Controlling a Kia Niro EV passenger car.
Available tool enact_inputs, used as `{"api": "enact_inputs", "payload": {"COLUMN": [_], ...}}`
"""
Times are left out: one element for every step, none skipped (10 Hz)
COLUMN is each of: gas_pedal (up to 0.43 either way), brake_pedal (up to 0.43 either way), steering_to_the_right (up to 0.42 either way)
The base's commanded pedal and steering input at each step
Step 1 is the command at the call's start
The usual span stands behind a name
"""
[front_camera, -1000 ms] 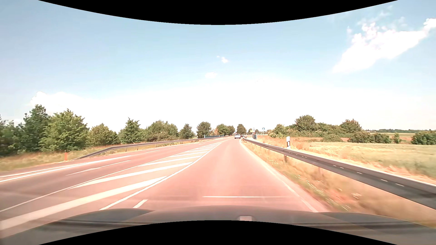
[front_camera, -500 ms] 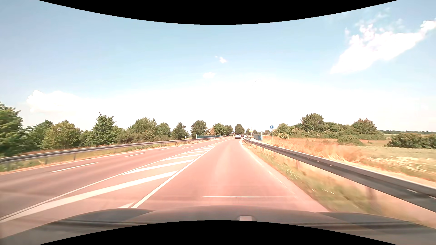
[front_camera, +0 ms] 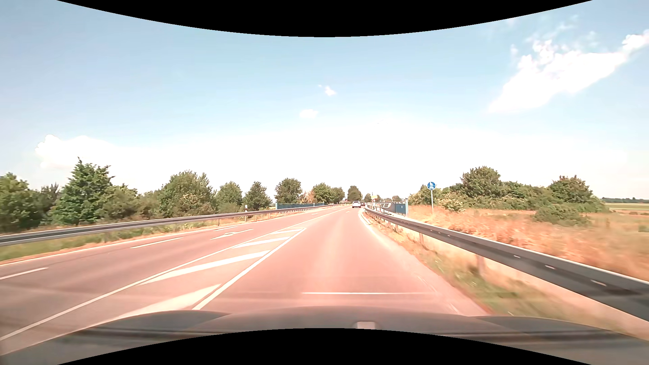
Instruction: Follow the waypoints while adhering to traffic rules and regulations
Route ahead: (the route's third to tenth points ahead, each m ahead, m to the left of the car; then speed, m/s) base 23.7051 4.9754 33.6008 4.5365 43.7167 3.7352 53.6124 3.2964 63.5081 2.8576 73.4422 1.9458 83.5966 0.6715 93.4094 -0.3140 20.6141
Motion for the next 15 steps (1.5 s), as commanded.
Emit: {"api": "enact_inputs", "payload": {"gas_pedal": [0.177,0.177,0.177,0.189,0.209,0.209,0.209,0.209,0.209,0.209,0.209,0.209,0.209,0.209,0.209], "brake_pedal": [0.000,0.000,0.000,0.000,0.000,0.000,0.000,0.000,0.000,0.000,0.000,0.000,0.000,0.000,0.000], "steering_to_the_right": [0.002,0.002,0.003,0.003,0.004,0.005,0.005,0.006,0.006,0.008,0.009,0.009,0.009,0.010,0.010]}}
